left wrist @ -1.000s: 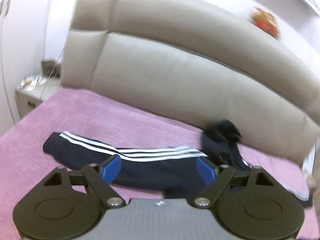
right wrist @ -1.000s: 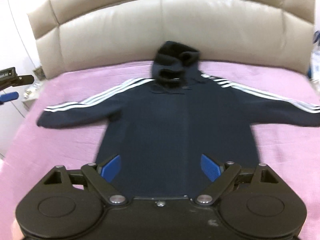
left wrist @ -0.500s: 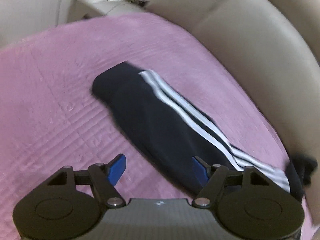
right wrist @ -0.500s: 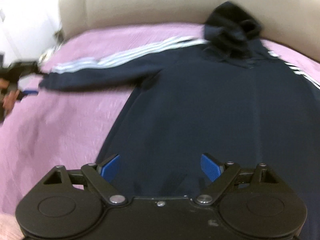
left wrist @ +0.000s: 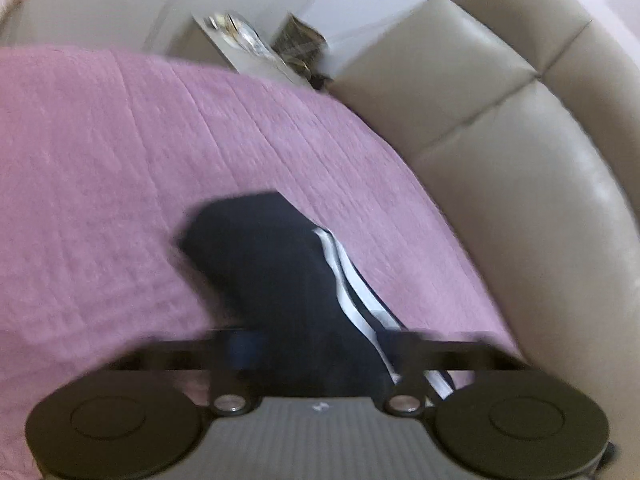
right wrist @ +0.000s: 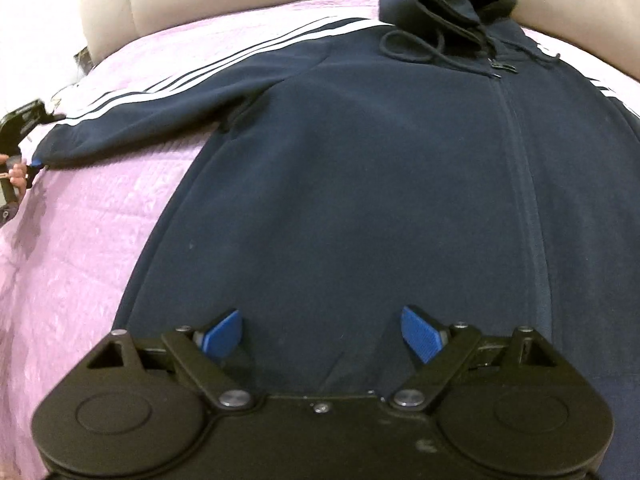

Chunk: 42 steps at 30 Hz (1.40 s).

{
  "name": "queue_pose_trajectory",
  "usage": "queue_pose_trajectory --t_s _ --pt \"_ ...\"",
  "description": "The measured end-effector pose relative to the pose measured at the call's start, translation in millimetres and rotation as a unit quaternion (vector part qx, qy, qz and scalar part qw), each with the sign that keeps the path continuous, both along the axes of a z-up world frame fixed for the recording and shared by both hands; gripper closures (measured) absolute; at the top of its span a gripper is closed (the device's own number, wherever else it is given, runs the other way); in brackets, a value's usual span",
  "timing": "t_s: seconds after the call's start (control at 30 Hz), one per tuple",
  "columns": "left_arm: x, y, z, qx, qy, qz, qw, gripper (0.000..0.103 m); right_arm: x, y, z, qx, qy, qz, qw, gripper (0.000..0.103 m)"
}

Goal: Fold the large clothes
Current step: 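Grasp the striped sleeve cuff with the left tool and fold it across the hoodie body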

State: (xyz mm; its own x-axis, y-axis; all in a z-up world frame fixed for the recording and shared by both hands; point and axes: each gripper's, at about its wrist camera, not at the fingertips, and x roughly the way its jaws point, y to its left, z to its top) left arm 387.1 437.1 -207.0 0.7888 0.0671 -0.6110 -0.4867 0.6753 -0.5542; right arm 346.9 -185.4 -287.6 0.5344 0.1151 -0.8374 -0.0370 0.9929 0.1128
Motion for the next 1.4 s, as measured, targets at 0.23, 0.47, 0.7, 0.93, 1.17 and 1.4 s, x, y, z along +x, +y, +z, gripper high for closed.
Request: queue_pose_trajectory --t_s 0.23,0.47,0.7,0.93,1.17,1.4 --pt "-28 -43 54 0.188 -0.091 0.040 0.9770 0.098 2 12 -7 -0.026 0.000 -0.011 1.000 0.000" --pt "-27 -83 140 0.251 -0.194 0.021 0.9482 0.098 3 -2 2 0.006 -0.001 -0.008 1.000 0.001" --pt "-21 -169 216 0.261 -0.287 -0.021 0.9216 0.098 9 -36 29 -0.019 -0.053 -0.042 0.998 0.001" --pt "-16 -273 258 0.212 -0.321 -0.106 0.9170 0.098 10 -98 62 0.019 -0.066 -0.048 0.996 0.001" --pt "-7 -397 255 0.189 -0.323 -0.200 0.9054 0.098 5 -171 97 0.045 -0.096 -0.072 0.992 0.001" --pt "-17 -524 200 0.199 -0.303 -0.290 0.8859 0.098 -11 -244 111 0.041 -0.142 -0.066 0.987 0.001"
